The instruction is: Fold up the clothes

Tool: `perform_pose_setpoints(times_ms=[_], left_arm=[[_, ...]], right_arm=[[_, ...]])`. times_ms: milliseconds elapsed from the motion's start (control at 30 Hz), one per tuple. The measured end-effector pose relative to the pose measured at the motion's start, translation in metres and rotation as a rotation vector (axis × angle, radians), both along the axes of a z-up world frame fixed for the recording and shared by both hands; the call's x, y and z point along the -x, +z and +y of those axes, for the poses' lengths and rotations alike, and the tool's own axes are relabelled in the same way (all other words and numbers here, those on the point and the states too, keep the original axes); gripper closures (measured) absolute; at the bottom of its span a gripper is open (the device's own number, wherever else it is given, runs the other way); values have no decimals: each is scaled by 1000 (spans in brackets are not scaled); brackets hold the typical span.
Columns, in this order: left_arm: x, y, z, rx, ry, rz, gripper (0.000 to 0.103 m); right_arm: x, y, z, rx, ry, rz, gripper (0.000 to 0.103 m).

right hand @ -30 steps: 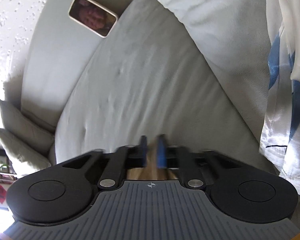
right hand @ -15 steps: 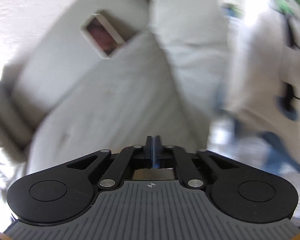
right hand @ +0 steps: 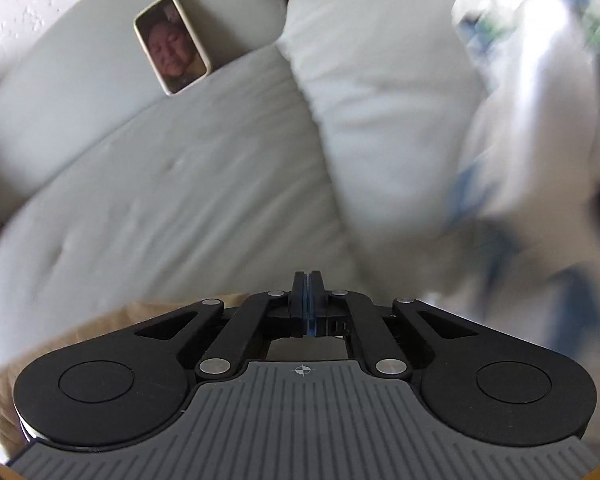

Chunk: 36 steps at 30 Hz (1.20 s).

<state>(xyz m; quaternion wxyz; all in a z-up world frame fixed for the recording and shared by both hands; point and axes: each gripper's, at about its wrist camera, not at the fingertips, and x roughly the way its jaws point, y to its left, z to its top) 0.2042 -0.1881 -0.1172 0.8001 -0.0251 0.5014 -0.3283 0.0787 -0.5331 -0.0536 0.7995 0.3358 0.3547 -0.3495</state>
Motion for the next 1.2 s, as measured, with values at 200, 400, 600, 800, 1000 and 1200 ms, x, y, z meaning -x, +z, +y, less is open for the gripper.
perform_pose_setpoints(times_ms=[200, 400, 600, 800, 1000, 1200], left_arm=[[0, 1, -1, -9, -1, -5, 93], [3, 3, -3, -31, -5, -18, 93], [14, 16, 6, -37, -20, -23, 93], [29, 60, 11, 62, -71, -200, 94], [-9, 69, -49, 151, -92, -280, 94], [-26, 15, -78, -99, -141, -264, 94]], right_arm=[[5, 51, 63, 172, 362, -82, 52], [-36, 26, 137, 301, 721, 47, 58], [10, 25, 145, 281, 796, 174, 58], [57, 17, 140, 198, 730, 130, 58], [56, 8, 145, 202, 695, 130, 55], [55, 7, 145, 200, 675, 115, 55]])
